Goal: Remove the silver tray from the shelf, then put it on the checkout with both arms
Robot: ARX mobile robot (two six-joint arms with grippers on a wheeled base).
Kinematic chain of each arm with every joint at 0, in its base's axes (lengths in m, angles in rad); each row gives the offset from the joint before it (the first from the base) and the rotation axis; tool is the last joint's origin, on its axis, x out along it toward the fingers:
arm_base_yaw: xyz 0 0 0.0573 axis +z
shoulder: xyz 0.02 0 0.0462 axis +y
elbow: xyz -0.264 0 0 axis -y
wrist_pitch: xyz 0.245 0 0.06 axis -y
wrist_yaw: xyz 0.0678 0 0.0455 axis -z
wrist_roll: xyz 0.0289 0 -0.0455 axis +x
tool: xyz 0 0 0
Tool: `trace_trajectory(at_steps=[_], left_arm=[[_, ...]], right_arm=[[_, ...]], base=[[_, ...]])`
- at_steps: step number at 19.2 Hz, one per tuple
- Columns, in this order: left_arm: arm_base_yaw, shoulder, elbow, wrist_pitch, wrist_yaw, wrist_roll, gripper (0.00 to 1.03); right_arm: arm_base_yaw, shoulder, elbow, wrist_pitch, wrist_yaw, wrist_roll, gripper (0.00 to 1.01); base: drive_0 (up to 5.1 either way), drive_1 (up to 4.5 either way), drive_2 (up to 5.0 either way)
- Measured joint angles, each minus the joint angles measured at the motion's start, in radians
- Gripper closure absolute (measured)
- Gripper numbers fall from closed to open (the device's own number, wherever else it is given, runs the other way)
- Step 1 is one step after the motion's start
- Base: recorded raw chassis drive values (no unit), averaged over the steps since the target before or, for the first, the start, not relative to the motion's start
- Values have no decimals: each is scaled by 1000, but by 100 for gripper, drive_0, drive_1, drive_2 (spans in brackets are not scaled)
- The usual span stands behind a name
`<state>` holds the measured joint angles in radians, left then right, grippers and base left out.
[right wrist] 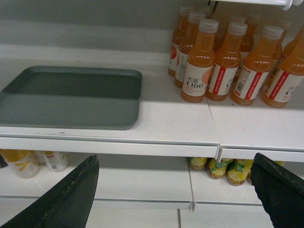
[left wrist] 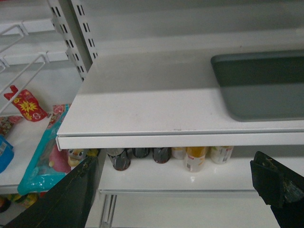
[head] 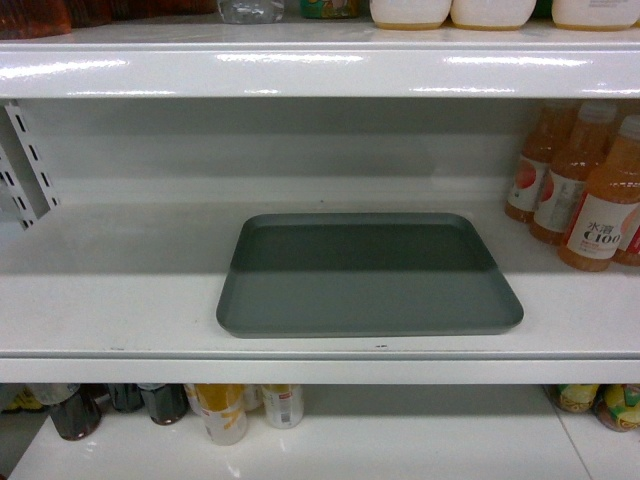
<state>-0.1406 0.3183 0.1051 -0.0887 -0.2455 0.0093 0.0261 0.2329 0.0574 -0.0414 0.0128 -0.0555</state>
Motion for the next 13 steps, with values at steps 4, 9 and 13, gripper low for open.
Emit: trace_trajectory(at_steps=[4, 9, 13], left_arm=[[-56, 1067, 198, 600, 180, -21, 5], [-81, 1425, 372, 664, 187, -47, 5], [-80, 1555, 467, 636, 188, -81, 5]], right_arm=[[66, 982, 148, 637, -21, 8, 3], [67, 1344, 300, 723, -7, 31, 3], [65, 1502, 420, 716, 25, 45, 3]], base=[[0, 0, 0], [0, 0, 0], [0, 0, 0]])
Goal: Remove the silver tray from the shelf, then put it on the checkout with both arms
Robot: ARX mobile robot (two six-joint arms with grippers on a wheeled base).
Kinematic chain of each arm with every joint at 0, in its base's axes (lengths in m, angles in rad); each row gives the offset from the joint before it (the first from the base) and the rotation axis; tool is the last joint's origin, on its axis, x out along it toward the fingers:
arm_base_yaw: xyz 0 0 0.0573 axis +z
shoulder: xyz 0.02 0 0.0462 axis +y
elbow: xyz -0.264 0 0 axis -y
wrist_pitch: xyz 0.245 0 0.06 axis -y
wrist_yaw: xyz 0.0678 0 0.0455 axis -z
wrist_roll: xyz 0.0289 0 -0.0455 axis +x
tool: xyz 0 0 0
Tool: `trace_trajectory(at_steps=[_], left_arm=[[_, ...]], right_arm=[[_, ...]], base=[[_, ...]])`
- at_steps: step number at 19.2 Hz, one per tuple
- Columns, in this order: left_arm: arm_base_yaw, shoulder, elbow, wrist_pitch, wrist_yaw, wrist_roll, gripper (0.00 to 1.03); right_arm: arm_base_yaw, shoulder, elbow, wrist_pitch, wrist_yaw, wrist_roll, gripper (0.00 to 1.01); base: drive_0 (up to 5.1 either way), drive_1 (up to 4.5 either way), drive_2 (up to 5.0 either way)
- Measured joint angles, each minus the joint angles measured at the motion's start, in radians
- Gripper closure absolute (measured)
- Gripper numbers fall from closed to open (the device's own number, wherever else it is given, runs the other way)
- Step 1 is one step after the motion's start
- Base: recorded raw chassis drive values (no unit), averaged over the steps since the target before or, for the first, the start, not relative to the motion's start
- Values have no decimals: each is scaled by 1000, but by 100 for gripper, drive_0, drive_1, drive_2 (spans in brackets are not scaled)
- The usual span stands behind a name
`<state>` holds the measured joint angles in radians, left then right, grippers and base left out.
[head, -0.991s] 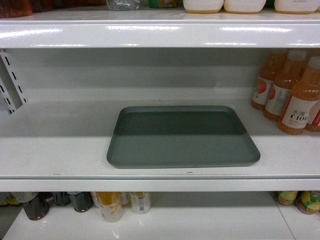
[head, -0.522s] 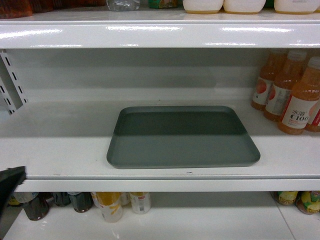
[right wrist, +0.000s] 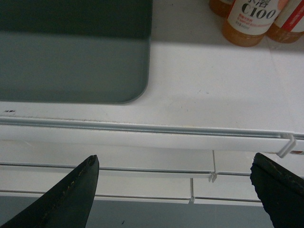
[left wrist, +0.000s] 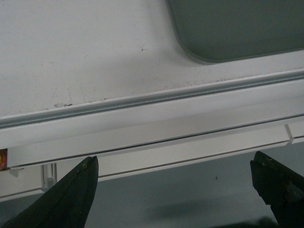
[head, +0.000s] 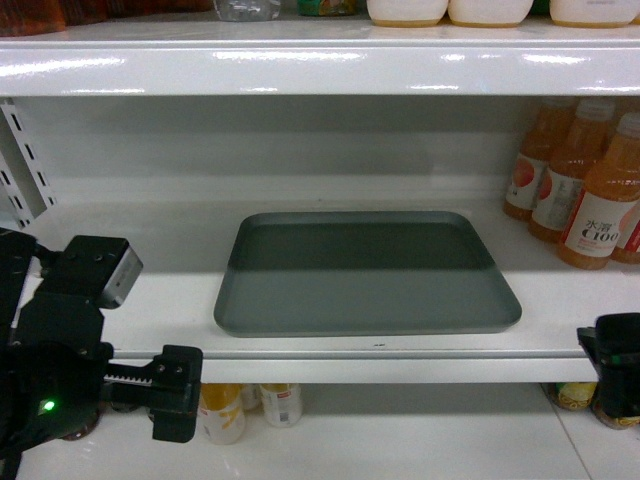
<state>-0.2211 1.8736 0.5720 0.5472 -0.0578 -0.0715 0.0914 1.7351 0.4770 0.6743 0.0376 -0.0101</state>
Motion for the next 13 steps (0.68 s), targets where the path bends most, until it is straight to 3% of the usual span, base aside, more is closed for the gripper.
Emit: trace_trajectory(at_steps=[8, 11, 13], left_arm=[[0, 165, 235, -73, 0, -27, 5], [-16, 289, 437, -157, -13, -39, 5], [-16, 317, 473, -175, -24, -42, 5]], right_arm=[[-55, 224, 277, -103, 16, 74, 3], [-71, 420, 546, -213, 18, 107, 3], [-64, 464, 617, -253, 6, 119, 3]], base=[[0, 0, 0], [0, 0, 0], [0, 0, 0]])
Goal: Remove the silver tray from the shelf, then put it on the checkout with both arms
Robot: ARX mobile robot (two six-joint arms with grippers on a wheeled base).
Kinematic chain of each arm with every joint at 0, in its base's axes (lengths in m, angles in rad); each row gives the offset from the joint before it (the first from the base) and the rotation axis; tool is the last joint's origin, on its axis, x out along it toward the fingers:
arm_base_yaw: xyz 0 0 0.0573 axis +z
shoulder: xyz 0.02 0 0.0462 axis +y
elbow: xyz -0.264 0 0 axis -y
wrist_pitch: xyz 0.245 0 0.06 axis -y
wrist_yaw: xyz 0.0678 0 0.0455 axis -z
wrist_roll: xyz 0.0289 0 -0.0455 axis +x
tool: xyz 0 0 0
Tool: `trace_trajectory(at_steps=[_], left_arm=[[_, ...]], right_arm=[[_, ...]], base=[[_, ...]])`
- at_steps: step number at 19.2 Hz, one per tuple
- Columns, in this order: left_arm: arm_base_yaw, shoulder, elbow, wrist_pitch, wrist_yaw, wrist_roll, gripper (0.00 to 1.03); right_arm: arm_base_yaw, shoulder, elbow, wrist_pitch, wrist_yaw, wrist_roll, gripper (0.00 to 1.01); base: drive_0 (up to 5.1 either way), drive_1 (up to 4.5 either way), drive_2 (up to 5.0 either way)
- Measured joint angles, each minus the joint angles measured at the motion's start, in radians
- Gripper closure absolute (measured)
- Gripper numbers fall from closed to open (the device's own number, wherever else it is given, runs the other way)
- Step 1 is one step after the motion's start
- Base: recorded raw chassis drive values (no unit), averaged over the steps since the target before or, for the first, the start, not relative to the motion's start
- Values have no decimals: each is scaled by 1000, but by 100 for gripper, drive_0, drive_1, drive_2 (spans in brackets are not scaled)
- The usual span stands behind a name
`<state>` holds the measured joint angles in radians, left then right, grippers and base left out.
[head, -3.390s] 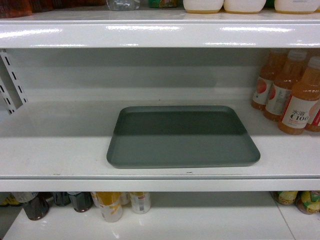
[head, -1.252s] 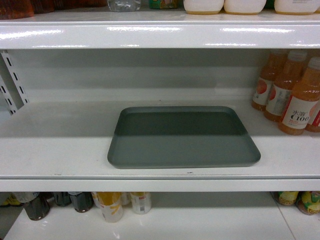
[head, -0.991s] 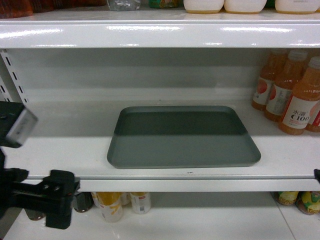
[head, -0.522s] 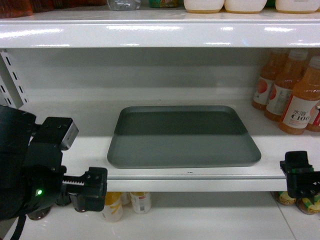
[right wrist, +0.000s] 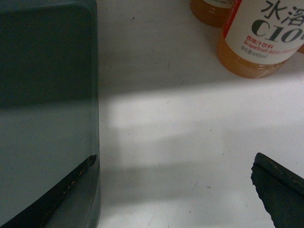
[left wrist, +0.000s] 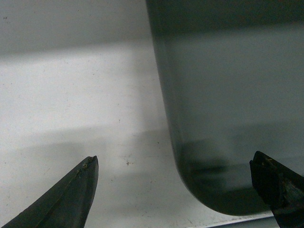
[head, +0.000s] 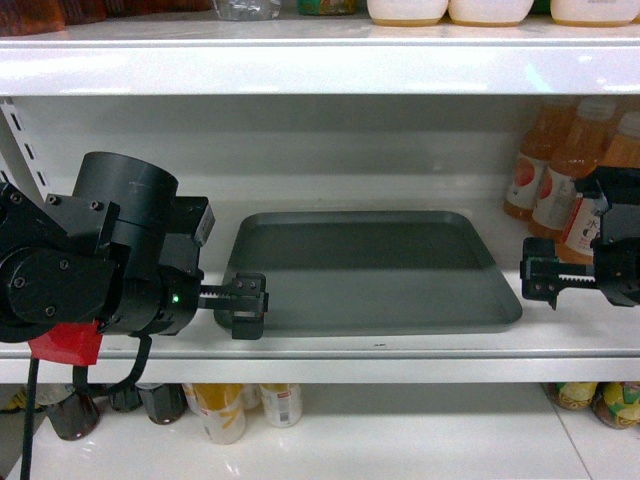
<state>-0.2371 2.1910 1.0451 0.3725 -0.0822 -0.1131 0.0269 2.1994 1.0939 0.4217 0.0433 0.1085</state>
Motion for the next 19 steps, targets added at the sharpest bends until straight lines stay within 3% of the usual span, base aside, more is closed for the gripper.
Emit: trace_trajectory(at_steps=[7, 16, 19], left_arm=[[1, 72, 98, -53, -30, -19, 5], [-4, 97, 146, -90, -44, -35, 5], [-3, 110, 167, -119, -46, -39, 5]], right_arm=[[27, 126, 222, -135, -2, 34, 3], [87, 195, 342, -238, 14, 10, 3], [98, 221, 372, -298, 48, -2, 3]], base=[[0, 0, 0], [0, 0, 0], [0, 0, 0]])
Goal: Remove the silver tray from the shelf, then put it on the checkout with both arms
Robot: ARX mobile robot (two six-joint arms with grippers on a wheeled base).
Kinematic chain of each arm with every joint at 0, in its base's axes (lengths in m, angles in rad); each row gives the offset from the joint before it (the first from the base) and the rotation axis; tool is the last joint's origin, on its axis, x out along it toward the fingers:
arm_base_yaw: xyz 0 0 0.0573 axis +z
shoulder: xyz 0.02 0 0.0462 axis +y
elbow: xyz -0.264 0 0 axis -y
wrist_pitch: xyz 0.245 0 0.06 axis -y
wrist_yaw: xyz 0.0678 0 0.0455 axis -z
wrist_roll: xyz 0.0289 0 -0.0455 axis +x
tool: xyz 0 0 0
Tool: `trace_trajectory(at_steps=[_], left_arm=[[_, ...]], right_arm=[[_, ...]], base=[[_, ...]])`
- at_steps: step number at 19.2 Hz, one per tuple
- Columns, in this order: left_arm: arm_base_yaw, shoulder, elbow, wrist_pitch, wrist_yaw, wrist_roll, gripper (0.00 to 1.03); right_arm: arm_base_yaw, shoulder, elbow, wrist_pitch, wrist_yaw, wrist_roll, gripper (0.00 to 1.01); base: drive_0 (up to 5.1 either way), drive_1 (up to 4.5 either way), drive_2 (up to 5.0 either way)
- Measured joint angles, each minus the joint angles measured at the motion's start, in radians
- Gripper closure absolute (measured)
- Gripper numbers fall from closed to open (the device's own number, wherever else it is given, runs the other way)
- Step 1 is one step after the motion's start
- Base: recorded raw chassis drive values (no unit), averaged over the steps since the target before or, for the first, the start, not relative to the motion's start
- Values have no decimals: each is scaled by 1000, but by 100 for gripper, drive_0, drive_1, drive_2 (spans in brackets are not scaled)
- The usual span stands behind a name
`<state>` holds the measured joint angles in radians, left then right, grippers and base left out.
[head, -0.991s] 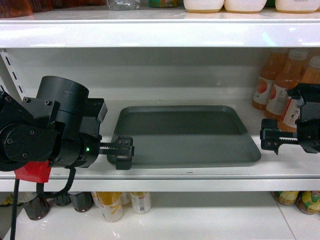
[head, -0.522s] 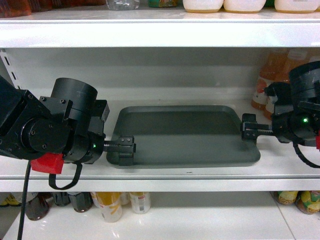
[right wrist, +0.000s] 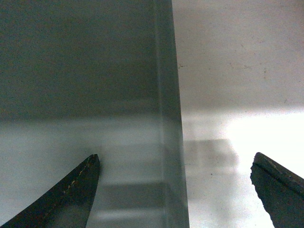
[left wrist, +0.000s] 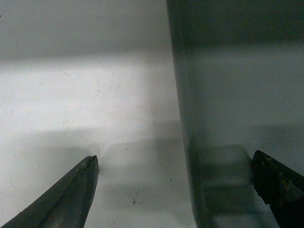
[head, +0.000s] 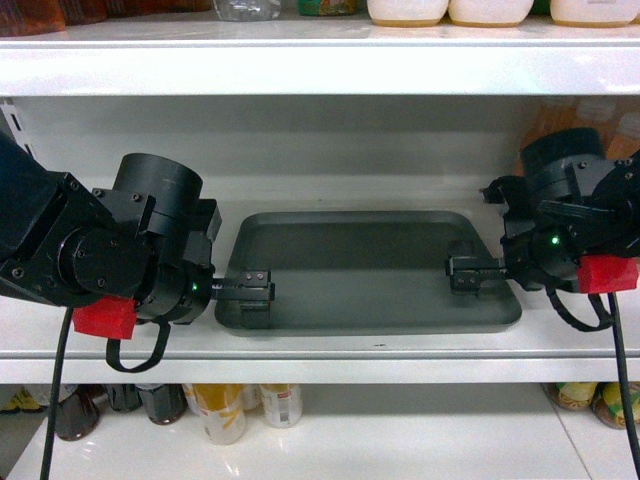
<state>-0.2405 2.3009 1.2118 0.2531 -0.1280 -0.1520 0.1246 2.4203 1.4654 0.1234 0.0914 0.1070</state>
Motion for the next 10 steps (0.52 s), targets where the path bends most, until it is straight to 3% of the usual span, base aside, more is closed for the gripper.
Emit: trace_trajectory(at_steps=[2, 3, 10], left_arm=[[2, 2, 14, -30, 2, -4, 5], [2, 3, 14, -38, 6, -5, 5], [-6, 10, 30, -77, 55, -25, 62]], right_arm=[[-1, 3, 26, -51, 0, 4, 3], [-1, 7, 35, -68, 0, 7, 9], [1, 13, 55, -129, -38, 8, 68]], base=[[0, 0, 0], [0, 0, 0], [0, 0, 0]])
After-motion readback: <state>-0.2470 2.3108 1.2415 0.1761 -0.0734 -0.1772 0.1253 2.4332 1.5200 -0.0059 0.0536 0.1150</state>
